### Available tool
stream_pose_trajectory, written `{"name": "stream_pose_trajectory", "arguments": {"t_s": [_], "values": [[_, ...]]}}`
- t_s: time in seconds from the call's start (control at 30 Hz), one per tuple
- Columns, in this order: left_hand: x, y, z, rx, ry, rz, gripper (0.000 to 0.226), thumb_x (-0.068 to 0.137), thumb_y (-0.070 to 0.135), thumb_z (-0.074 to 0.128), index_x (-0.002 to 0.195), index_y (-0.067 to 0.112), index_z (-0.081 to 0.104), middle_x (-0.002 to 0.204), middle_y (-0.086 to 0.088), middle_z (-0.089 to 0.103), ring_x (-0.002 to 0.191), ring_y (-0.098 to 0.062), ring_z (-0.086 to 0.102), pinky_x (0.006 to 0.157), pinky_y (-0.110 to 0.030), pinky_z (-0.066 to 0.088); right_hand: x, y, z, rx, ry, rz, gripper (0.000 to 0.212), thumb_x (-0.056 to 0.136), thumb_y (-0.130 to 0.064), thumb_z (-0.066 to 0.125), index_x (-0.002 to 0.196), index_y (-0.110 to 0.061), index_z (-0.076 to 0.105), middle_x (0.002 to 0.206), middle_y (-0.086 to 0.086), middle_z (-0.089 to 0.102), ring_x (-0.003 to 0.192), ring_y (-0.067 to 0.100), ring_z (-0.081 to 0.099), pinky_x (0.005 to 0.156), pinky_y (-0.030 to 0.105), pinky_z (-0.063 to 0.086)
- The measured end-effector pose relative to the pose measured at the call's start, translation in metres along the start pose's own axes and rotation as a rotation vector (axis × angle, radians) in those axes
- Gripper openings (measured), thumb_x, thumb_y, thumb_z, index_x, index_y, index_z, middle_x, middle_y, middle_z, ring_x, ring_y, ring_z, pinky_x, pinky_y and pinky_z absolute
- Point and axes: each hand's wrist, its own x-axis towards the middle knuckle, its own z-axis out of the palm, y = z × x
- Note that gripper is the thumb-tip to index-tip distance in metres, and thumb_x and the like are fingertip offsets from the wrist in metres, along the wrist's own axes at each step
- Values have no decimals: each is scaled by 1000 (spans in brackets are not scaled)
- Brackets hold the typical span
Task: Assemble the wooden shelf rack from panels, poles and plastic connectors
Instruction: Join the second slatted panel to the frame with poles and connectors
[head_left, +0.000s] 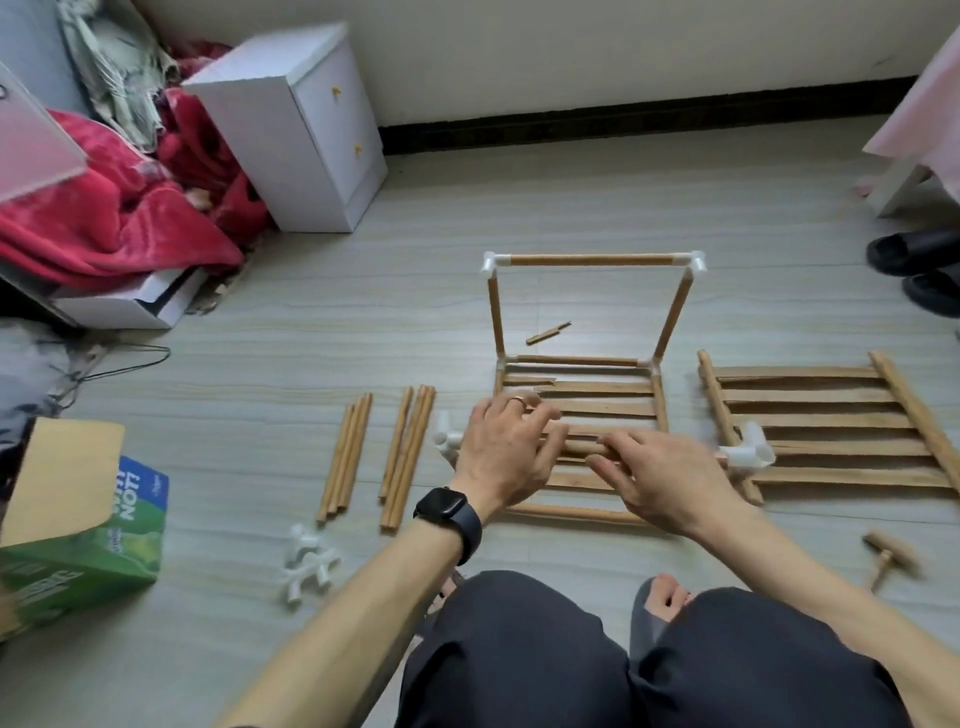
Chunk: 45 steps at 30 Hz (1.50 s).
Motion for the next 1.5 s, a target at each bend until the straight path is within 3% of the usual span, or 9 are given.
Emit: {"name": "stream_pose_trajectory", "arguments": {"t_s": [0.13,0.27,0.63,0.87,1.0,1.1,1.2,1.37,1.5], "values": [[-17,-44,-11,-26,-23,-435,39,105,46,29,130,29,54,147,-6,43,141,-25,33,115,-50,30,20,17,-3,-9,49,-160,51,100,-64,21,118,-34,58,85,-7,58,68,14,53,60,33,49],[-23,-55,-7,-382,-80,-586,40,108,45,15,113,27,51,96,-7,60,86,-24,58,72,-39,49,18,23,-6,-75,333,-289,43,105,-54,37,107,-26,70,78,-3,61,62,17,55,55,34,45],[-8,-61,9,-511,-64,-567,41,106,51,12,93,27,43,66,4,47,60,-19,46,60,-38,42,51,32,-66,372,-528,79,44,81,-77,47,93,-43,72,71,-25,66,70,-10,61,60,13,38],[-8,-72,14,-635,-43,-569,41,105,54,13,88,28,40,68,3,48,60,-18,46,57,-37,39,32,75,-47,-133,146,-226,46,94,-53,44,112,-21,73,90,-4,65,70,12,52,63,27,35],[-1,-71,12,-567,-196,-472,29,106,50,23,113,33,46,103,-4,59,84,-19,56,76,-42,52,42,79,-58,-18,137,-114,46,96,-51,46,117,-19,71,86,-3,61,66,11,48,58,25,34],[6,-82,1,-274,-19,-307,49,100,51,47,143,29,39,142,-5,44,123,-21,49,102,-41,45,78,37,-47,-29,135,-213,47,96,-54,43,118,-23,71,90,0,63,74,15,51,67,31,35],[18,-99,-13,-52,34,-166,40,99,56,38,132,35,47,129,7,56,120,-17,51,103,-53,37,122,-15,-29,34,208,-307,37,96,-45,54,118,-21,71,96,4,67,84,23,58,74,37,42],[-9,-195,-2,-40,57,-551,37,105,42,32,120,17,56,105,-7,64,97,-32,59,76,-41,36,177,-59,16,162,402,-171,47,93,-31,67,136,-16,59,130,11,59,117,29,50,92,45,44],[-68,-266,52,-360,-83,-1021,33,107,17,37,135,3,43,129,-23,53,117,-42,52,83,-39,39,181,-62,84,321,65,74,51,96,-38,57,141,-16,49,139,10,55,128,27,46,108,45,41]]}}
